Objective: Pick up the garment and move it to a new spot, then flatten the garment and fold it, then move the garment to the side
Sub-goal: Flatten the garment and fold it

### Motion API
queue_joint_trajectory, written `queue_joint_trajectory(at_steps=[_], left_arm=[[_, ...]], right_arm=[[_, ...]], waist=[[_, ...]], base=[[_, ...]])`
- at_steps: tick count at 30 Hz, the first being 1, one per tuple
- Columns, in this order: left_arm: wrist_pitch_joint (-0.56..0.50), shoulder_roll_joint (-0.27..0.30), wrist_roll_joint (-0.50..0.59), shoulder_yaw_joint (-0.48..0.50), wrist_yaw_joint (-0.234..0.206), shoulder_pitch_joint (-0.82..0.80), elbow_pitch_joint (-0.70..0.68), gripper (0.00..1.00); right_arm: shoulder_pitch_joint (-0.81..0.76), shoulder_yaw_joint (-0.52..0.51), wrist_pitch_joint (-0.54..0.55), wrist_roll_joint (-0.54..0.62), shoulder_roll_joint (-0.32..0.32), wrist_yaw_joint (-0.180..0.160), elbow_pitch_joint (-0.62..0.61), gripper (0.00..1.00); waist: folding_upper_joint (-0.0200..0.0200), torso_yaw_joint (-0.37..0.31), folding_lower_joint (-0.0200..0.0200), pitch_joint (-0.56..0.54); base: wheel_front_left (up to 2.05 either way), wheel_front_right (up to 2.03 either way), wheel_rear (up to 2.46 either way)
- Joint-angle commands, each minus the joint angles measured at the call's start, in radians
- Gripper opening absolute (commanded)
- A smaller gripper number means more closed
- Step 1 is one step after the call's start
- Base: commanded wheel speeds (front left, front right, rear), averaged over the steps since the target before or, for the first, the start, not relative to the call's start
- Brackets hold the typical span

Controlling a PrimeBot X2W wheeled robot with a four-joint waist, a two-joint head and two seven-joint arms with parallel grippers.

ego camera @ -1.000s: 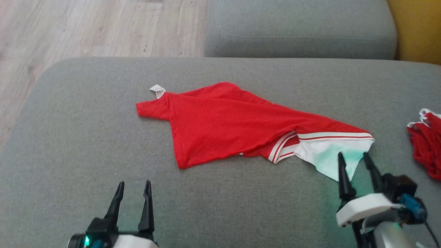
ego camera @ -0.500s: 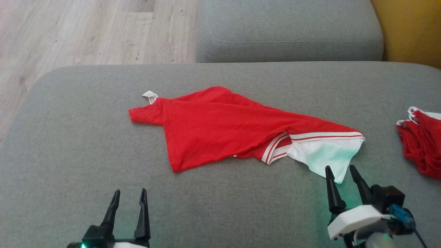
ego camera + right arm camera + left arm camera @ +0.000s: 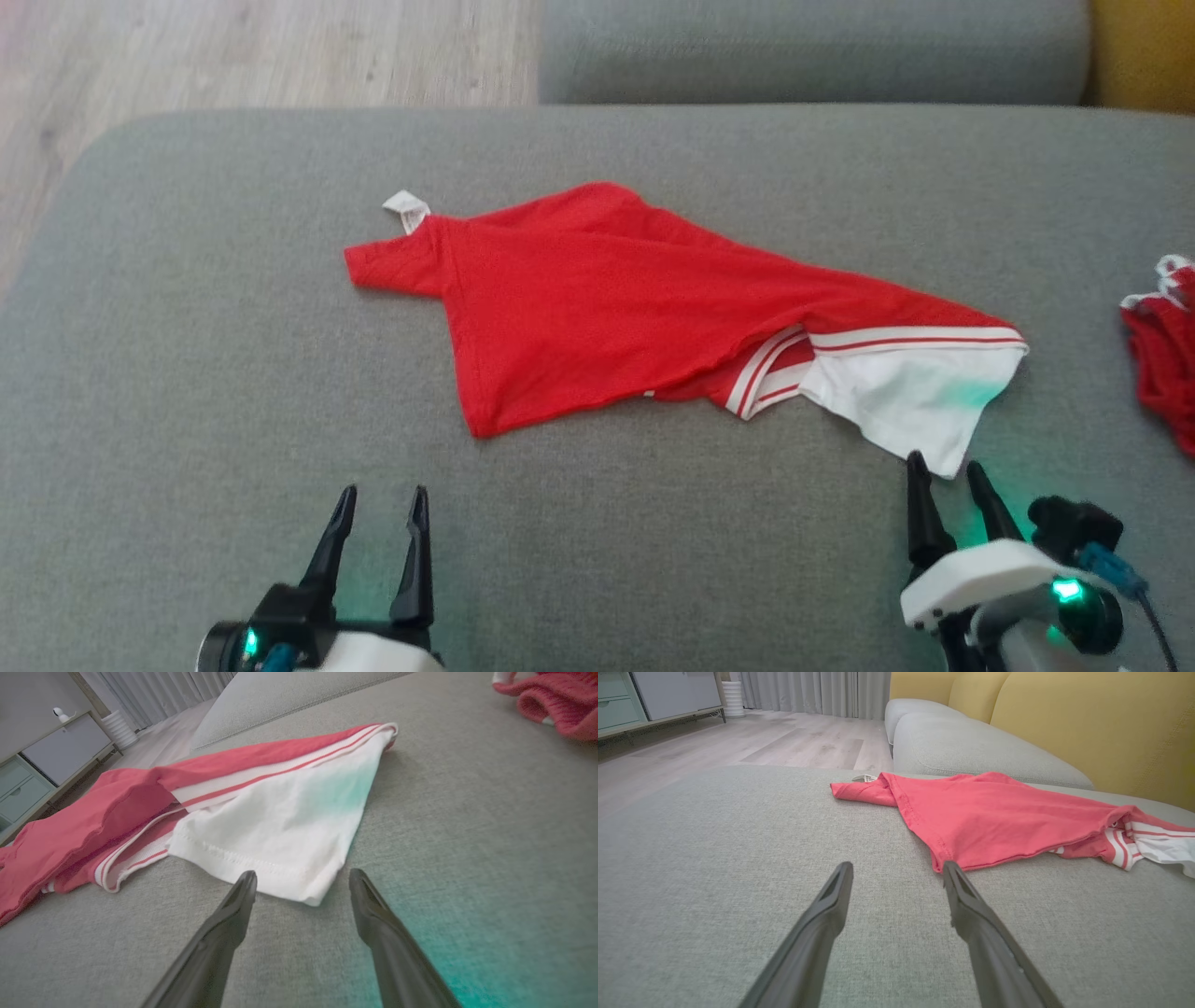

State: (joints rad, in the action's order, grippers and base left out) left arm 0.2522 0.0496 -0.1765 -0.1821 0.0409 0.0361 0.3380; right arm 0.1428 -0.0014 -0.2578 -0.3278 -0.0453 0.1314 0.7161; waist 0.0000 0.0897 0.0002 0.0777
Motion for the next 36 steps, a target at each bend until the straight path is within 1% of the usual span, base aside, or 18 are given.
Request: queue_joint_trajectory(at_steps=[1, 8, 12, 13, 14, 15, 16, 17, 18, 19, 20, 22, 25, 27, 30, 33, 36], left_arm=[[0.01, 0.001, -0.011, 0.021, -0.002, -0.046, -0.03, 1.0], [0.01, 0.001, -0.015, 0.0, -0.008, -0.07, -0.026, 1.0], [0.01, 0.001, -0.017, -0.005, -0.011, -0.077, -0.026, 1.0], [0.01, 0.001, -0.018, -0.005, -0.012, -0.078, -0.025, 1.0], [0.01, 0.001, -0.018, -0.005, -0.013, -0.079, -0.025, 1.0], [0.01, 0.001, -0.019, -0.006, -0.013, -0.079, -0.024, 1.0], [0.01, 0.001, -0.02, -0.006, -0.013, -0.079, -0.023, 1.0], [0.01, 0.001, -0.021, -0.006, -0.014, -0.079, -0.023, 1.0], [0.01, 0.001, -0.022, -0.007, -0.014, -0.079, -0.023, 1.0], [0.01, 0.001, -0.023, -0.008, -0.015, -0.079, -0.022, 1.0], [0.01, 0.001, -0.025, -0.009, -0.015, -0.08, -0.022, 1.0], [0.01, 0.001, -0.027, -0.011, -0.015, -0.082, -0.021, 1.0], [0.01, 0.001, -0.029, -0.012, -0.016, -0.083, -0.02, 1.0], [0.01, 0.001, -0.032, -0.012, -0.016, -0.084, -0.02, 1.0], [0.01, 0.001, -0.041, -0.01, -0.011, -0.086, -0.02, 1.0], [0.01, 0.001, -0.073, -0.007, -0.001, -0.09, -0.015, 1.0], [0.01, 0.001, -0.117, -0.011, 0.019, -0.106, 0.015, 1.0]], right_arm=[[0.04, 0.024, -0.004, -0.008, -0.005, -0.001, -0.014, 1.0], [0.077, 0.036, -0.004, -0.045, -0.005, -0.001, 0.071, 1.0], [0.092, 0.054, -0.004, -0.099, -0.005, -0.001, 0.105, 1.0], [0.094, 0.057, -0.004, -0.113, -0.005, -0.001, 0.114, 0.86], [0.096, 0.059, -0.004, -0.123, -0.005, -0.001, 0.122, 0.36], [0.099, 0.06, -0.004, -0.128, -0.005, -0.001, 0.132, 0.0], [0.098, 0.058, -0.004, -0.125, -0.005, -0.001, 0.136, 0.04], [0.096, 0.054, -0.004, -0.119, -0.005, -0.001, 0.139, 0.13], [0.095, 0.05, -0.004, -0.106, -0.005, -0.001, 0.143, 0.12], [0.093, 0.044, -0.004, -0.096, -0.005, -0.001, 0.147, 0.05], [0.091, 0.036, -0.004, -0.087, -0.005, -0.001, 0.151, 0.0], [0.09, 0.028, -0.004, -0.06, -0.005, -0.001, 0.16, 0.0], [0.092, 0.015, -0.004, -0.05, -0.005, -0.001, 0.168, 0.0], [0.095, -0.01, -0.004, -0.033, -0.005, -0.001, 0.151, 0.0], [0.082, -0.064, -0.004, 0.01, -0.005, -0.001, 0.089, 0.0], [0.051, -0.111, -0.004, 0.054, -0.006, -0.001, 0.012, 0.0], [0.026, -0.124, -0.004, 0.083, -0.006, -0.001, -0.052, 0.0]], waist=[[0.0, 0.008, -0.0002, 0.02], [0.0, 0.021, -0.0002, 0.048], [0.0, 0.023, -0.0002, 0.056], [0.0, 0.022, -0.0002, 0.057], [0.0, 0.022, -0.0002, 0.058], [0.0, 0.019, -0.0002, 0.059], [0.0, 0.017, -0.0002, 0.059], [0.0, 0.015, -0.0002, 0.059], [0.0, 0.012, -0.0002, 0.059], [0.0, 0.01, -0.0002, 0.059], [0.0, 0.007, -0.0002, 0.059], [0.0, 0.003, -0.0002, 0.059], [0.0, -0.003, -0.0002, 0.058], [0.0, -0.01, -0.0002, 0.055], [0.0, -0.024, -0.0002, 0.049], [0.0, -0.043, -0.0002, 0.046], [0.0, -0.067, -0.0002, 0.052]], base=[[0.0, 0.0, 0.0], [0.0, 0.0, 0.0], [0.0, 0.0, 0.0], [0.0, 0.0, 0.0], [0.0, 0.0, 0.0], [0.0, 0.0, 0.0], [0.0, 0.0, 0.0], [0.0, 0.0, 0.0], [0.0, 0.0, 0.0], [0.0, 0.0, 0.0], [0.0, 0.0, 0.0], [0.0, 0.0, 0.0], [0.0, 0.0, 0.0], [0.0, 0.0, 0.0], [0.0, 0.0, 0.0], [0.0, 0.0, 0.0], [0.0, 0.0, 0.0]])
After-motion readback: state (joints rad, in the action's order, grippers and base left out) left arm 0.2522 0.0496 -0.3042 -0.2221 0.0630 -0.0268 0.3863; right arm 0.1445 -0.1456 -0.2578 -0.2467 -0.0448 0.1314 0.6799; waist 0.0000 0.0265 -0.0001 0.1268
